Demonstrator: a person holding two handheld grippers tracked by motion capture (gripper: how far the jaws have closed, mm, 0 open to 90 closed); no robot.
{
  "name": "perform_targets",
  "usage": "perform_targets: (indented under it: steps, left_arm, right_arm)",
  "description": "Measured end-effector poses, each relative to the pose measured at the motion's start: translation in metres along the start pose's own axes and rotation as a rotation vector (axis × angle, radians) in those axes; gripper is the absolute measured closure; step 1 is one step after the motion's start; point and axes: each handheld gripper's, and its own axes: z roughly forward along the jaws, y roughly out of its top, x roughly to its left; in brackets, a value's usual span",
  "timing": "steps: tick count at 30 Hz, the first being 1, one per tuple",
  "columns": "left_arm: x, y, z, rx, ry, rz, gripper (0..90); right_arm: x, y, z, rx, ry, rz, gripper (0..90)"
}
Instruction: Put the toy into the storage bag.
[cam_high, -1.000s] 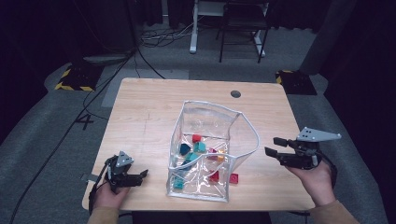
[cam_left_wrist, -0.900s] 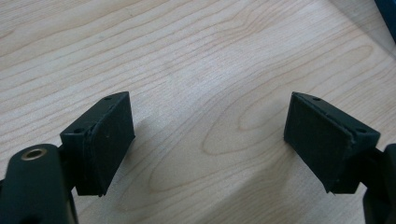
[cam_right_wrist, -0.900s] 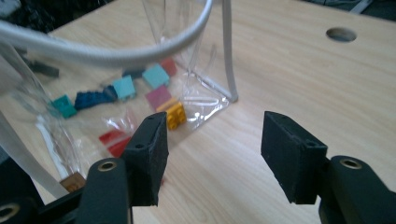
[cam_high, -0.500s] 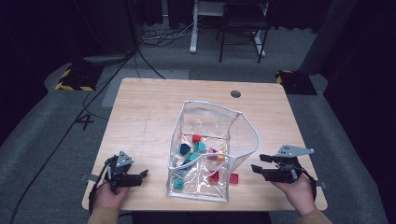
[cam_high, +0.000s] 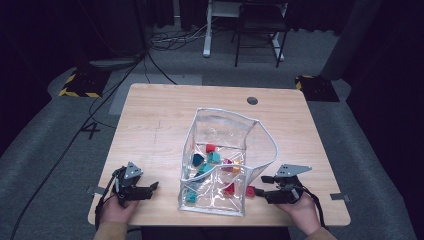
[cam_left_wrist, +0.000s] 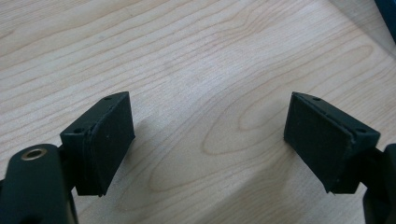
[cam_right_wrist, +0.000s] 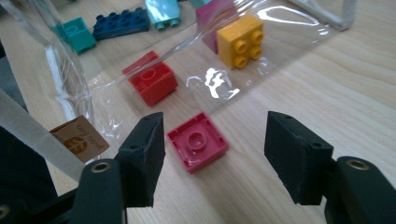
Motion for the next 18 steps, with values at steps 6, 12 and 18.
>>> perform_targets:
  steps: [6, 12, 18]
  left_arm:
    - [0.000, 0.000, 0.000, 0.001, 0.000, -0.001, 16.4]
    - [0.000, 0.000, 0.000, 0.001, 0.000, -0.001, 16.4]
    - [0.000, 0.000, 0.000, 0.000, 0.003, 0.003, 16.4]
  right_arm:
    - [0.003, -0.003, 0.017, 0.022, 0.014, -0.011, 38.6]
    - [0.004, -0.006, 0.030, 0.036, 0.012, -0.019, 41.0]
    - [0.008, -0.008, 0.029, 0.045, -0.044, -0.069, 58.6]
